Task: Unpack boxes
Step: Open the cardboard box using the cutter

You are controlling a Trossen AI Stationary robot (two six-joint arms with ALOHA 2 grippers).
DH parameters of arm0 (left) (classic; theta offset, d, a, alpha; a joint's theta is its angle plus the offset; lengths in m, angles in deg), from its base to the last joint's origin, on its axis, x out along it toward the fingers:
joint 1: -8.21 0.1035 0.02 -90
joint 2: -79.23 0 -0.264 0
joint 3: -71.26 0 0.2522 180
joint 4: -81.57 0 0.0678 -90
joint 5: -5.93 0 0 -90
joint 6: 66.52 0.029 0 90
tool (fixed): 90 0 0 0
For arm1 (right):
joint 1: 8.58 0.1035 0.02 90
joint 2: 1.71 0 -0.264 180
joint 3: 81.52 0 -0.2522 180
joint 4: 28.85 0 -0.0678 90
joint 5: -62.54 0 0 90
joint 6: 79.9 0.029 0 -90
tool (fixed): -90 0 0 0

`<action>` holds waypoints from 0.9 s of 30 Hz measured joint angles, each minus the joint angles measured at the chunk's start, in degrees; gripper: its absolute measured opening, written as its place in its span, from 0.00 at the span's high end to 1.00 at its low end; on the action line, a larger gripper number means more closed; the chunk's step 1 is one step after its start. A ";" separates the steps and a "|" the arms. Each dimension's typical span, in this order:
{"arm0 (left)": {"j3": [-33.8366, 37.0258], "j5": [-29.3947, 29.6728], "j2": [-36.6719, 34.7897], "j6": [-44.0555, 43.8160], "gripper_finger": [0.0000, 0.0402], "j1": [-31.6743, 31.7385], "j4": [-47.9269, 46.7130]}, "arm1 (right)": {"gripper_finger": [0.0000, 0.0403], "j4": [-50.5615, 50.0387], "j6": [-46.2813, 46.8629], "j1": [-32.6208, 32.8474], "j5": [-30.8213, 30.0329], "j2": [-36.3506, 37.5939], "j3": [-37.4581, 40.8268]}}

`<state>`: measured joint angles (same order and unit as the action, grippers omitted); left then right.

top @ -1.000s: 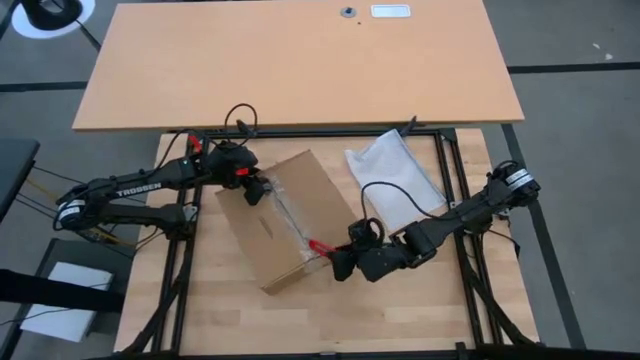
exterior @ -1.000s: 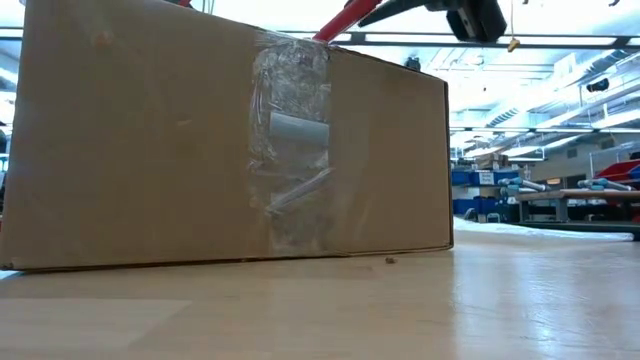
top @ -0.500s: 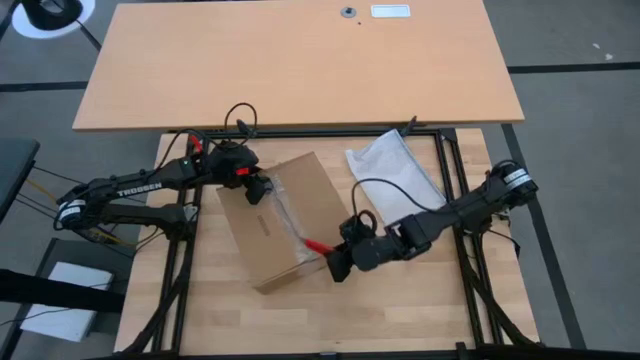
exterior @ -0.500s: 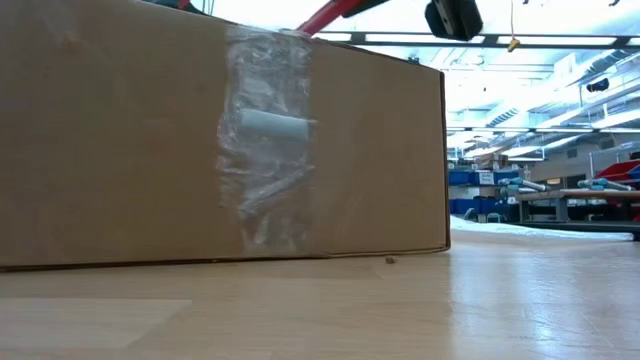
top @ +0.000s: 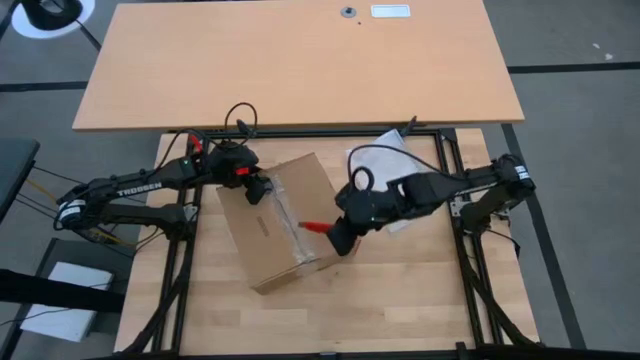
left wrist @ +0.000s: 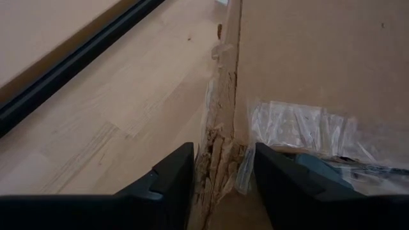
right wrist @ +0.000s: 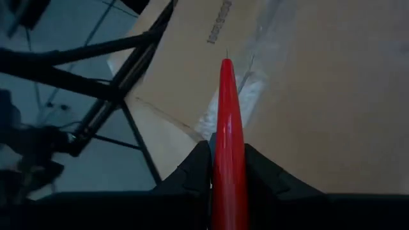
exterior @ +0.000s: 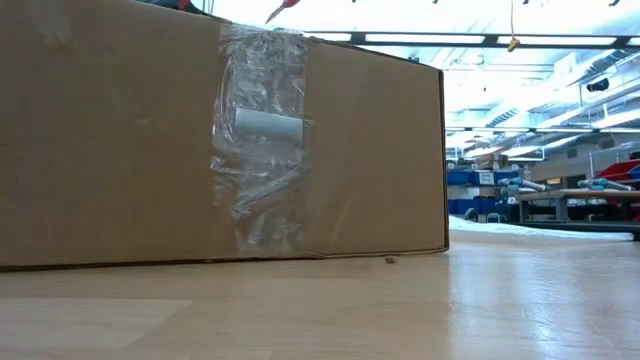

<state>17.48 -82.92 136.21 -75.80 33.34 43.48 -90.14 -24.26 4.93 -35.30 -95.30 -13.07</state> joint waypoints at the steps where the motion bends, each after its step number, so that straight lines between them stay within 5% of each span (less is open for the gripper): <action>1: -0.92 -0.72 -0.26 0.00 0.57 0.04 -0.74 | 0.86 -0.06 -1.74 -0.58 0.08 0.00 -0.54; 6: -10.34 -8.20 -1.88 0.18 0.57 -0.09 -2.44 | 0.86 0.13 -7.89 -2.85 2.27 0.00 -1.98; 14: -25.06 -29.17 -1.29 -1.81 0.57 -0.31 0.60 | 0.86 2.63 -21.85 -5.98 2.98 -0.02 -2.84; 27: -26.41 -29.24 4.33 -7.58 0.57 -9.40 7.12 | 0.86 11.11 -35.75 -11.75 7.41 -0.02 -2.81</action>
<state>-8.93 -112.16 140.54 -83.37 23.93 50.61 -79.02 -60.01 -6.82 -27.90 -95.32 -15.88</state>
